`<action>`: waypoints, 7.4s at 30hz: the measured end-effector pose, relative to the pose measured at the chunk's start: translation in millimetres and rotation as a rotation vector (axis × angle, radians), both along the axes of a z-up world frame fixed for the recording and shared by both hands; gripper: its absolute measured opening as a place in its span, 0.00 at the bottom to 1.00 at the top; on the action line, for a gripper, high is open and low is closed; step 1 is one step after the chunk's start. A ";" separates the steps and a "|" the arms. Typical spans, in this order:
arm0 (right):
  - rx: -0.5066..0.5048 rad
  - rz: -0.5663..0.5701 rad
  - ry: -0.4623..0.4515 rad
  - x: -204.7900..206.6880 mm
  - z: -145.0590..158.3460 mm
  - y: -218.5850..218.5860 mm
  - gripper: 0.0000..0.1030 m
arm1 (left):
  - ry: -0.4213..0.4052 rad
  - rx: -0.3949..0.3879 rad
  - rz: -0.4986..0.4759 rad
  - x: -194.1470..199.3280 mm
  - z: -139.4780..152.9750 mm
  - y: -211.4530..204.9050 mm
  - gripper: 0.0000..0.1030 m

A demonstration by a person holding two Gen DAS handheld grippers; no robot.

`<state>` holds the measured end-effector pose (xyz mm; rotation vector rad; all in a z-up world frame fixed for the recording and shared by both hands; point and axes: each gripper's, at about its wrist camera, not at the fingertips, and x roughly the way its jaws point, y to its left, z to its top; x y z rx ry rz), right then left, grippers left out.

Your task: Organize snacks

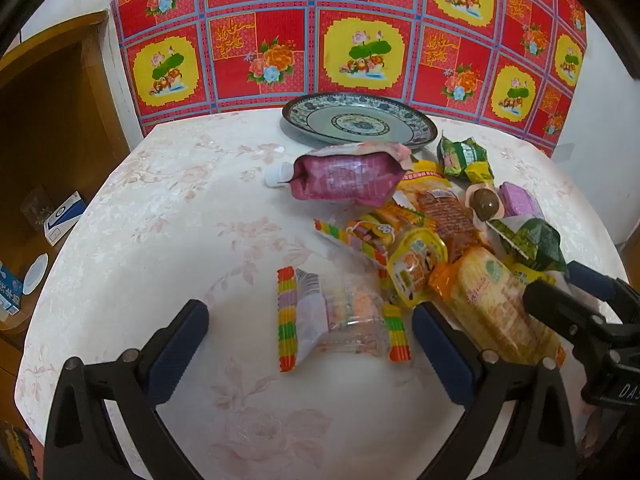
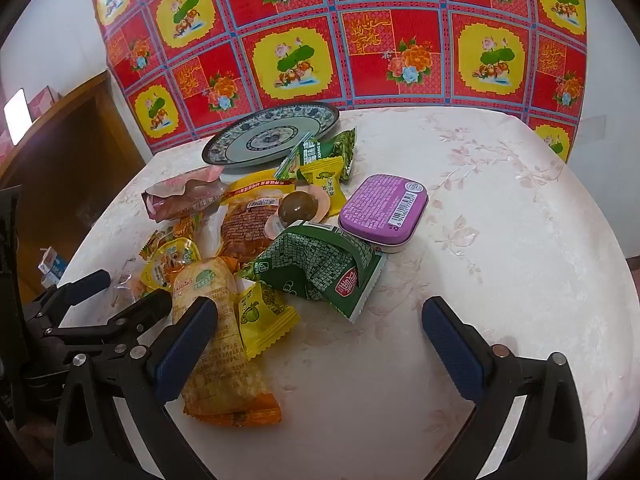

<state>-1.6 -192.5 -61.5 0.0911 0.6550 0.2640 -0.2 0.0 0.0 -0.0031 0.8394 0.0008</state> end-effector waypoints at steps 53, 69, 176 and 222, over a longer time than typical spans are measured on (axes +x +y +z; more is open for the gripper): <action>-0.002 0.000 0.000 -0.1 -0.4 0.0 1.00 | 0.004 0.001 0.000 0.1 0.0 0.0 1.00; -0.001 0.000 0.000 0.0 -0.4 -0.2 1.00 | 0.003 0.001 0.000 0.1 0.0 0.0 1.00; 0.023 0.140 0.124 14.1 14.4 26.7 0.18 | -0.030 -0.231 -0.202 43.9 60.2 46.4 0.39; 0.037 0.144 0.075 164.9 68.2 41.0 0.14 | 0.072 -0.182 -0.125 204.1 38.8 12.1 0.39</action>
